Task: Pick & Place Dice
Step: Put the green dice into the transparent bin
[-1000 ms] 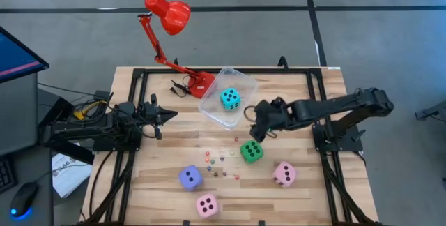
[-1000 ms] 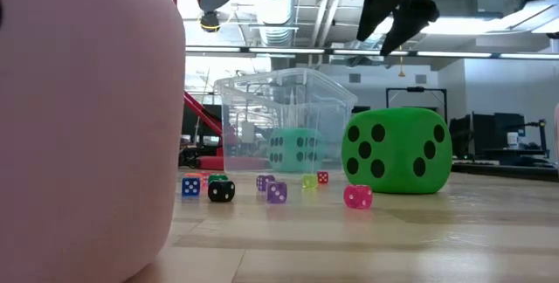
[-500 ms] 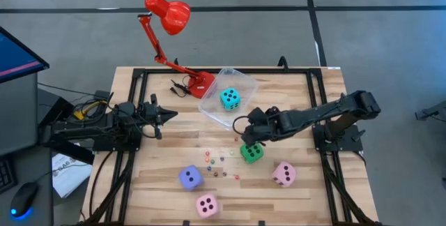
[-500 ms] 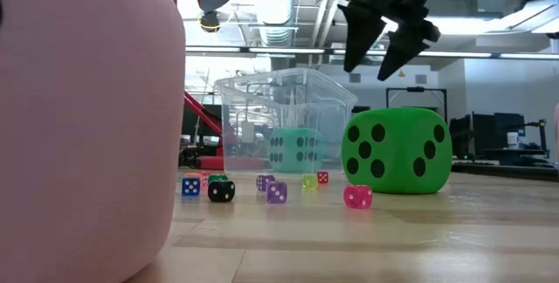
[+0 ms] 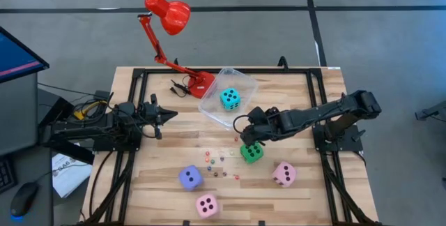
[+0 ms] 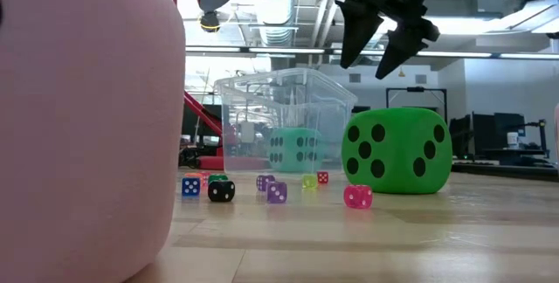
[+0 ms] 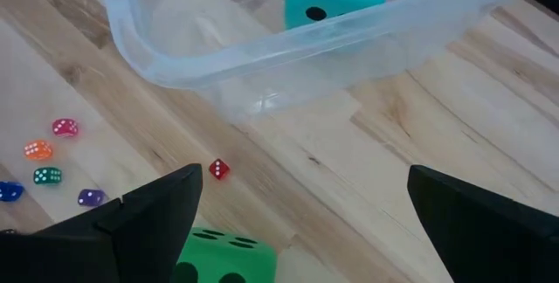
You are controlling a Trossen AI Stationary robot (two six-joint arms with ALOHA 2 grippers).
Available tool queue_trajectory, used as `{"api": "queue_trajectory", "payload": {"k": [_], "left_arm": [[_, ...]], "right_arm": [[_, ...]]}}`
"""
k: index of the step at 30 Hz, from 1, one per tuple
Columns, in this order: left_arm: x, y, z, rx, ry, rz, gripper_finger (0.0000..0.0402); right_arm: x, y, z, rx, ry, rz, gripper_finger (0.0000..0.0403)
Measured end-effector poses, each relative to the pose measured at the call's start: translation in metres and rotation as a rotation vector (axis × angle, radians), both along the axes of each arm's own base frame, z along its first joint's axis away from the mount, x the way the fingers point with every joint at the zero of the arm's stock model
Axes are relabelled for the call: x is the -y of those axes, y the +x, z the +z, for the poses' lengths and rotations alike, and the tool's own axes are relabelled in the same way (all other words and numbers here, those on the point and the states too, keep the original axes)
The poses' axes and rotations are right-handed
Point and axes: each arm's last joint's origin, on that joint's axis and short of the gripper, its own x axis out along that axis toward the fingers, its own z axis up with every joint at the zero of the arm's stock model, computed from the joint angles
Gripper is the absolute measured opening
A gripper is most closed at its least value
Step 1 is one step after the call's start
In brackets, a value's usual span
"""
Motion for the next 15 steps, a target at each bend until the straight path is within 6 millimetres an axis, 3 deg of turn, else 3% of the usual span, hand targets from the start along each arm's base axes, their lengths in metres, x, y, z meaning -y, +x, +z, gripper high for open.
{"api": "queue_trajectory", "payload": {"k": [7,15], "left_arm": [[0.0,0.0,0.0,0.0,0.0,0.0,0.0001],[0.0,0.0,0.0,0.0,0.0,0.0,0.0001]], "right_arm": [[-0.008,-0.001,-0.001,0.015,0.039,-0.009,0.04],[-0.026,0.005,-0.023,-0.044,0.038,0.005,0.04]]}}
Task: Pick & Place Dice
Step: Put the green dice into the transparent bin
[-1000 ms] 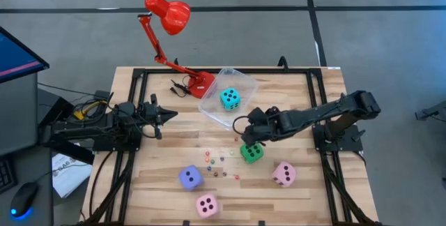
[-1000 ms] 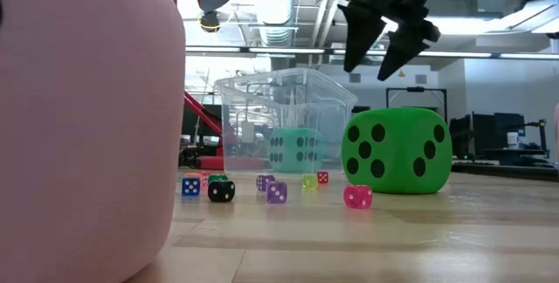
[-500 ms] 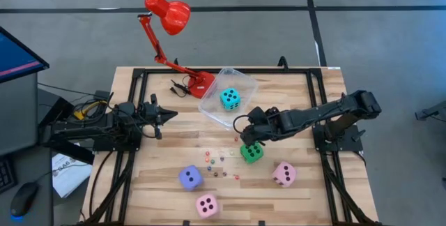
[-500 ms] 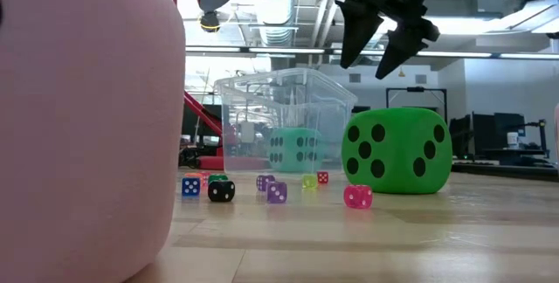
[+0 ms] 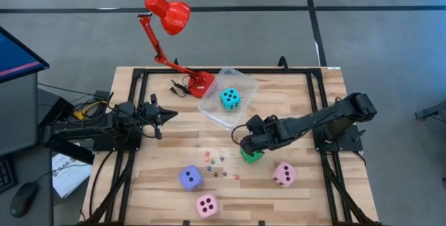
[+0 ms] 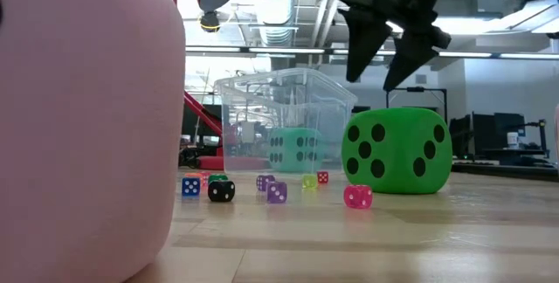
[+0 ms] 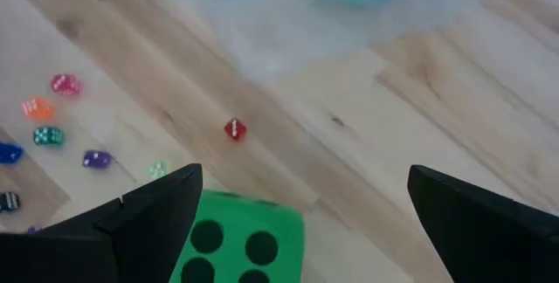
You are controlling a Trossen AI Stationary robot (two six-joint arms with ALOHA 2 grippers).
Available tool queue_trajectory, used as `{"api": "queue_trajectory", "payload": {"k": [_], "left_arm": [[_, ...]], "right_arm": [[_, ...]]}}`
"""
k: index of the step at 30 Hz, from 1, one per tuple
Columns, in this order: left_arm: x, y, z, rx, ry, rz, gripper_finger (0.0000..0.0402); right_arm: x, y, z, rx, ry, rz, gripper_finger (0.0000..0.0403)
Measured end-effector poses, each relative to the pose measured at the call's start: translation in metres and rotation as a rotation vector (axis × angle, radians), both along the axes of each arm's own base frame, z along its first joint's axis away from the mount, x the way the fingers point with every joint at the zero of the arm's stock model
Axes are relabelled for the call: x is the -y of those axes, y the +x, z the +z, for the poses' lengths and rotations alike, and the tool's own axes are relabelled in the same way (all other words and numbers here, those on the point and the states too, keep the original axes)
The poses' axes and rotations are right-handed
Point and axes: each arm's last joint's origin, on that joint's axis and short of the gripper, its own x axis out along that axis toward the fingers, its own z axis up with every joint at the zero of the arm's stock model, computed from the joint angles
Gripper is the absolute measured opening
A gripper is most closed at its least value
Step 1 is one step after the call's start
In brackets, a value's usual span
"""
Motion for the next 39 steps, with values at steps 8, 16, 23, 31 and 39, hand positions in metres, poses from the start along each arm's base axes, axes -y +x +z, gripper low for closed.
{"api": "queue_trajectory", "payload": {"k": [8,16,23,31,39], "left_arm": [[0.0,0.0,0.0,-0.001,0.0,0.0,0.0001],[0.0,0.001,-0.001,-0.007,-0.001,0.0,0.0001],[0.0,0.001,-0.001,-0.01,-0.002,0.0,0.0001],[0.0,0.001,-0.001,-0.01,-0.002,0.0,0.0001],[0.0,0.001,-0.001,-0.01,-0.002,0.0,0.0001]], "right_arm": [[-0.016,0.0,-0.009,-0.008,0.006,0.024,0.04],[-0.025,0.001,-0.014,0.007,0.022,0.011,0.04],[-0.033,-0.002,-0.015,0.02,0.043,-0.003,0.04],[-0.032,-0.004,-0.029,0.03,0.065,0.0,0.04],[-0.032,-0.004,-0.03,0.027,0.076,0.002,0.04]]}}
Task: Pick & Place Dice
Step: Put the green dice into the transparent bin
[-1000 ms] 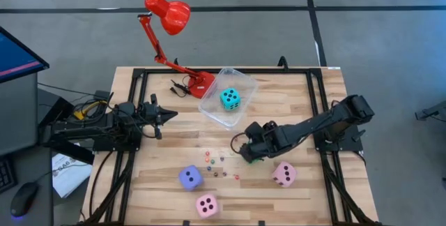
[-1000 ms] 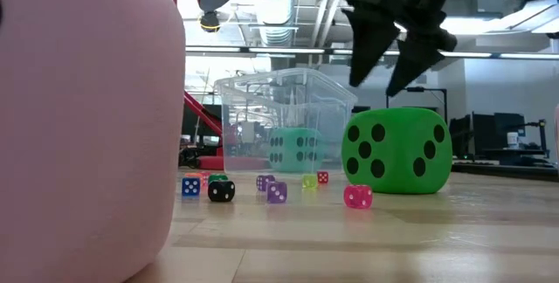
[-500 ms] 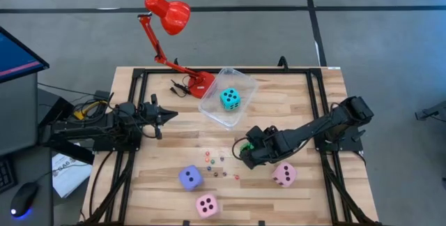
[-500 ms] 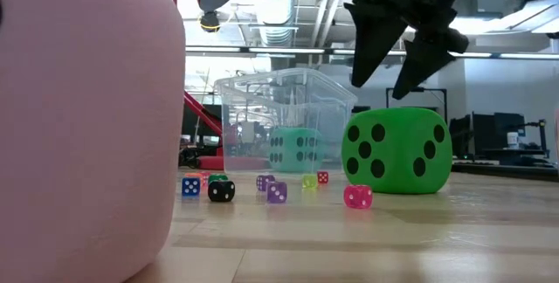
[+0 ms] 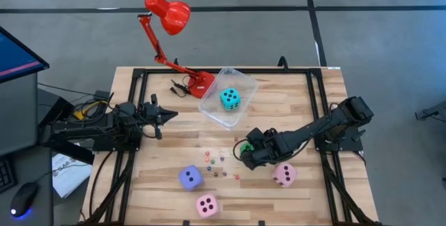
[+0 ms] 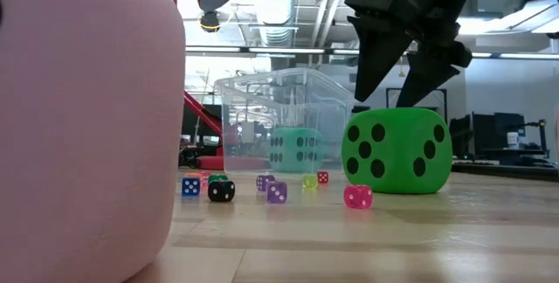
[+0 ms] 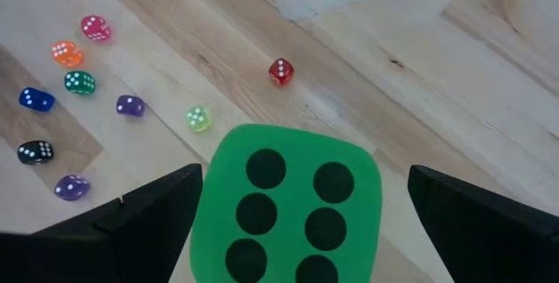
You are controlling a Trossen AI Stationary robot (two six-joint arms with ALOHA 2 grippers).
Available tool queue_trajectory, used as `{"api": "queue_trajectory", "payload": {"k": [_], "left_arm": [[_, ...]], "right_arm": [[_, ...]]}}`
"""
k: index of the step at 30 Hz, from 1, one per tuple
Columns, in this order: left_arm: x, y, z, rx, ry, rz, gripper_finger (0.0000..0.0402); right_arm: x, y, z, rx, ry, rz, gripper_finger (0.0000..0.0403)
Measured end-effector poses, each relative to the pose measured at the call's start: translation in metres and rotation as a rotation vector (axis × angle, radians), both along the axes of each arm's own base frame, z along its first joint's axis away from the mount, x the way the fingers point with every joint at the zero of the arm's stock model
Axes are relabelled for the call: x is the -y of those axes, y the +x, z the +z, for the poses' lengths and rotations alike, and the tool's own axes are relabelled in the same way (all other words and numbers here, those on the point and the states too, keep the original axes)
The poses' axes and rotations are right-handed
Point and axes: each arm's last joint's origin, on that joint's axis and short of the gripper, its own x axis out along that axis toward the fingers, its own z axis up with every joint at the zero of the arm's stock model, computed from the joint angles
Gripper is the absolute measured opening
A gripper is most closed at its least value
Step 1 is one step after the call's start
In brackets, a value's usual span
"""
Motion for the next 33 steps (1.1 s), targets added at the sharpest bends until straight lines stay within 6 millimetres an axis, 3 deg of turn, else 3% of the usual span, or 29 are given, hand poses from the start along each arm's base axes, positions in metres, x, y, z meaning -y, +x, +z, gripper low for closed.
{"api": "queue_trajectory", "payload": {"k": [16,33], "left_arm": [[0.0,0.001,-0.001,-0.007,-0.001,0.0,0.0001],[-0.001,0.003,-0.001,-0.016,-0.003,0.0,0.0001]], "right_arm": [[-0.006,0.007,-0.023,-0.042,0.018,-0.032,0.04],[-0.007,0.008,-0.024,-0.052,0.08,-0.048,0.04]]}}
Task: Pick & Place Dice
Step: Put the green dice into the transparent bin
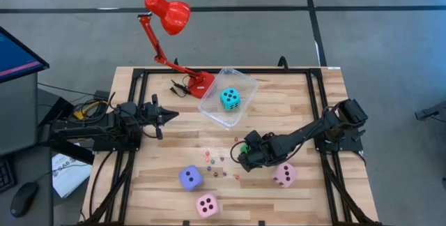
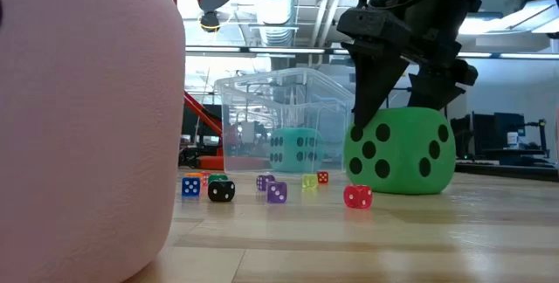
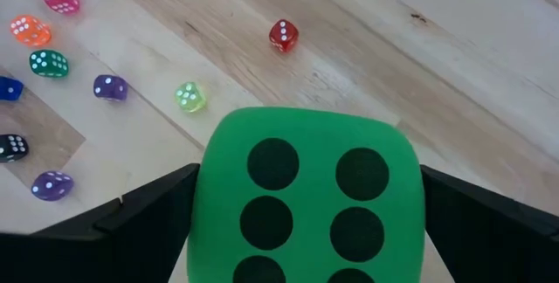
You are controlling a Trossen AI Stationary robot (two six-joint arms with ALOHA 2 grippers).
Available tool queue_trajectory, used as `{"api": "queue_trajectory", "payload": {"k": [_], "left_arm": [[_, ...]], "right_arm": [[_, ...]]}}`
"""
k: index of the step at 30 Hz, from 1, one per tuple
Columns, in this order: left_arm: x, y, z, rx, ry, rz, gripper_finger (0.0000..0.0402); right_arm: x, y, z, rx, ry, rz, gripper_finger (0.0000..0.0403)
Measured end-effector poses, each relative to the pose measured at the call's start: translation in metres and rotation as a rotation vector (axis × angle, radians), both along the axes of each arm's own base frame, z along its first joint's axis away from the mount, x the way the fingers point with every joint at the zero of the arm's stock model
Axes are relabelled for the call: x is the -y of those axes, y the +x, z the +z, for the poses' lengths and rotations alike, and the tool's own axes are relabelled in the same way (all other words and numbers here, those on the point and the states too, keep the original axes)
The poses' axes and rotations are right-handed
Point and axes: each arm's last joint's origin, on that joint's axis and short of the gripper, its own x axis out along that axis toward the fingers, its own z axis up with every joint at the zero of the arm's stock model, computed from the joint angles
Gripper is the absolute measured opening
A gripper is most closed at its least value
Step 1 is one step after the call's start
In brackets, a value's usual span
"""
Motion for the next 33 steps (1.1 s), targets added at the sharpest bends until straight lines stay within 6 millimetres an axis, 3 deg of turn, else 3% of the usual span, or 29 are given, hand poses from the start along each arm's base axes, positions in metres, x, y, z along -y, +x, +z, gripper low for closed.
{"api": "queue_trajectory", "payload": {"k": [7,33], "left_arm": [[0.0,0.0,0.0,0.0,0.0,0.0,0.0001],[0.0,0.0,0.0,0.0,0.0,0.0,0.0001]], "right_arm": [[0.003,-0.003,-0.015,0.018,0.022,-0.004,0.04],[0.007,-0.002,-0.015,0.013,0.017,0.018,0.04]]}}
